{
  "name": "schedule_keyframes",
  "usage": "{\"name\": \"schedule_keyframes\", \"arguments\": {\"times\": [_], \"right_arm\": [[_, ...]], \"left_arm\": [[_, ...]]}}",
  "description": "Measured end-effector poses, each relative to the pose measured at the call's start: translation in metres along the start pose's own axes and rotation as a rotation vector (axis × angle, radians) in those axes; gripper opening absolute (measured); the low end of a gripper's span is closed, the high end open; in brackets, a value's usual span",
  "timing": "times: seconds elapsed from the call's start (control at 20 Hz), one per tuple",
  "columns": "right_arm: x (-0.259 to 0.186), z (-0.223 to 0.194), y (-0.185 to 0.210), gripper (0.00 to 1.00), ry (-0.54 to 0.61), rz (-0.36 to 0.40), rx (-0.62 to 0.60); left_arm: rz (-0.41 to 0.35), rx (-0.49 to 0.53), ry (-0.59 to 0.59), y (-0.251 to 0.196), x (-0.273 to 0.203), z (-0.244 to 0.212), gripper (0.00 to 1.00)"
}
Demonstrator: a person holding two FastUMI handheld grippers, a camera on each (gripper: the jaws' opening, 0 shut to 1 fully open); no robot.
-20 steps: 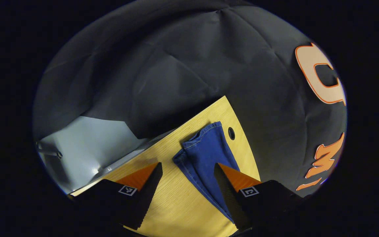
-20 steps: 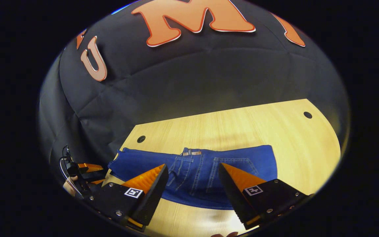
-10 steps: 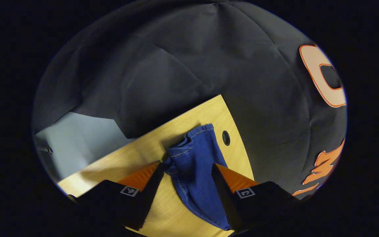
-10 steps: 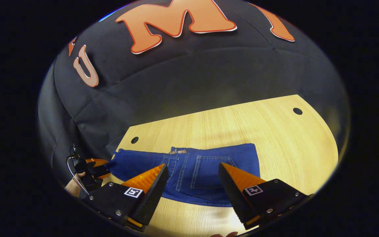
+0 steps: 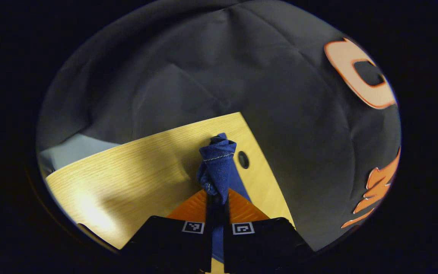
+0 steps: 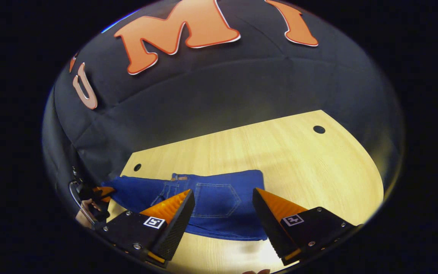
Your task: Grasp the waist and the cuffs of the jeans and fold them to make the two legs overlap; first hold the waist and fold one-third of the jeans toward the cuffs, then hold the cuffs and fold the remaining one-third in the same direction to finish folding.
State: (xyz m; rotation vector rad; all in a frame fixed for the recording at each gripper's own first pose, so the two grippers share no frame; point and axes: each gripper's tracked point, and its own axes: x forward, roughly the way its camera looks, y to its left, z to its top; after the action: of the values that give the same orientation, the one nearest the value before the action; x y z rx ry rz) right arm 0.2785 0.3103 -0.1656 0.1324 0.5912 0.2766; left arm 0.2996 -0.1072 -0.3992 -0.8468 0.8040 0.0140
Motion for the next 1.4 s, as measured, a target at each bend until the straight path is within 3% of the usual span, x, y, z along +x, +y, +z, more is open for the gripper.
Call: {"name": "schedule_keyframes", "arguments": {"times": [0.45, 0.75, 0.95, 1.15, 1.4], "right_arm": [[-0.030, 0.038, -0.044, 0.97, -0.079, 0.088, 0.015], [-0.066, 0.067, -0.108, 0.96, -0.149, 0.101, 0.031], [-0.082, 0.062, -0.158, 0.96, -0.151, 0.076, 0.076], [-0.090, 0.040, -0.198, 0.96, -0.124, 0.035, 0.079], [-0.087, 0.012, -0.204, 0.96, -0.072, 0.041, 0.056]], "left_arm": [[-0.242, 0.230, -0.103, -0.186, -0.113, -0.043, 0.12], [-0.317, 0.397, -0.041, -0.301, -0.123, -0.164, 0.10], [-0.320, 0.507, 0.065, -0.325, -0.100, -0.264, 0.12], [-0.265, 0.701, 0.184, -0.308, -0.074, -0.368, 0.12], [-0.169, 0.932, 0.224, -0.271, -0.050, -0.422, 0.12]]}}
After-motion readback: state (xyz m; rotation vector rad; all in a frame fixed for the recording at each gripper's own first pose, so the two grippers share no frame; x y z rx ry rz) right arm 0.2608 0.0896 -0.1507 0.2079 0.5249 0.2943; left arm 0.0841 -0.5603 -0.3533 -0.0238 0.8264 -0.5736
